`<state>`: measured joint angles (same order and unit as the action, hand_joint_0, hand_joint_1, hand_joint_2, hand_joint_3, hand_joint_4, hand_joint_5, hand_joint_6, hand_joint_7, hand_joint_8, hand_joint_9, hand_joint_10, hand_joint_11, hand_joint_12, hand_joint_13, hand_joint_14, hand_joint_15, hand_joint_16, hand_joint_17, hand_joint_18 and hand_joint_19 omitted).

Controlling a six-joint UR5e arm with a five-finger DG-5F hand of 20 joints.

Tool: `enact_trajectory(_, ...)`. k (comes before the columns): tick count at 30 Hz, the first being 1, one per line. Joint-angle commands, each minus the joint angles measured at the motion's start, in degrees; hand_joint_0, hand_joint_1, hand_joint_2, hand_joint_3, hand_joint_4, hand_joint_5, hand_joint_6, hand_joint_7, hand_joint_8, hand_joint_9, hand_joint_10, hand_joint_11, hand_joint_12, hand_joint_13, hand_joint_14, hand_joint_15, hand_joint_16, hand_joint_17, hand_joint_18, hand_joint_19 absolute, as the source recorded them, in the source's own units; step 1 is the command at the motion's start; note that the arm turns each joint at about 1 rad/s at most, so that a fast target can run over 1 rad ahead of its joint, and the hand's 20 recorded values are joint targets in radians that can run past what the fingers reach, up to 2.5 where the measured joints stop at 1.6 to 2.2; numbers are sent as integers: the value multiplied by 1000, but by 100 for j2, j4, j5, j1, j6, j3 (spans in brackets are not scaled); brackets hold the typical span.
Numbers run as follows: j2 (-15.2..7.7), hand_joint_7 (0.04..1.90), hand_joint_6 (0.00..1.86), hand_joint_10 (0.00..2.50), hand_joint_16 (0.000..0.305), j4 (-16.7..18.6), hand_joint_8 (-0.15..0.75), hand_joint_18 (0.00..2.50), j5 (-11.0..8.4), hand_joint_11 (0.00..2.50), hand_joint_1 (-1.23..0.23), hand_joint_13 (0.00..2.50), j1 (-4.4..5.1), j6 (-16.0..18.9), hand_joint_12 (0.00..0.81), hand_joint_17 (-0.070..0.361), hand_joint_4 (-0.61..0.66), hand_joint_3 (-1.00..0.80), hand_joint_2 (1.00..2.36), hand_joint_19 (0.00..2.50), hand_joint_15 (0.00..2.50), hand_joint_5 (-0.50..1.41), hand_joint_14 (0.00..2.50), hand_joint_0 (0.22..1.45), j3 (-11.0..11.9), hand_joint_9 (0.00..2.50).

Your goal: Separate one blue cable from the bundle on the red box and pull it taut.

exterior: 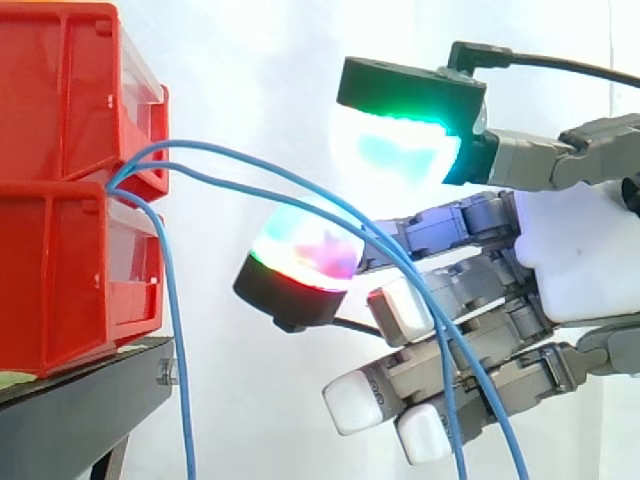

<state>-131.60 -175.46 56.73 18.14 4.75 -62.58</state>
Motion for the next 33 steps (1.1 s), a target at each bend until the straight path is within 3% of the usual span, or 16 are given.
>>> enact_trajectory(1, 11, 808, 889, 23, 47, -129, 274, 623, 5, 660, -673, 777, -4, 53, 350, 106, 61, -428, 1005, 645, 478, -107, 20, 571, 0, 1143)
enact_trajectory(9, 11, 801, 916, 22, 46, -296, 271, 641, 49, 684, -749, 776, -4, 193, 346, 104, 77, -353, 1011, 637, 476, -112, 19, 595, 0, 1136)
enact_trajectory(14, 11, 791, 927, 24, 46, -401, 267, 653, 181, 696, -788, 778, 5, 202, 344, 104, 90, -370, 1011, 627, 466, -111, 19, 607, 0, 1142)
enact_trajectory(19, 20, 828, 937, 24, 47, -419, 273, 635, 269, 711, -770, 775, 5, 202, 349, 106, 89, -243, 1017, 658, 483, -101, 19, 570, 0, 1169)
enact_trajectory(27, 20, 816, 909, 21, 55, -419, 302, 643, 286, 691, -602, 785, 5, 202, 383, 123, 100, -469, 1002, 658, 488, -99, 19, 475, 0, 1187)
enact_trajectory(33, 20, 821, 890, 21, 54, -419, 298, 632, 304, 676, -574, 782, -4, 202, 380, 121, 94, -487, 1001, 664, 480, -97, 18, 485, 0, 1181)
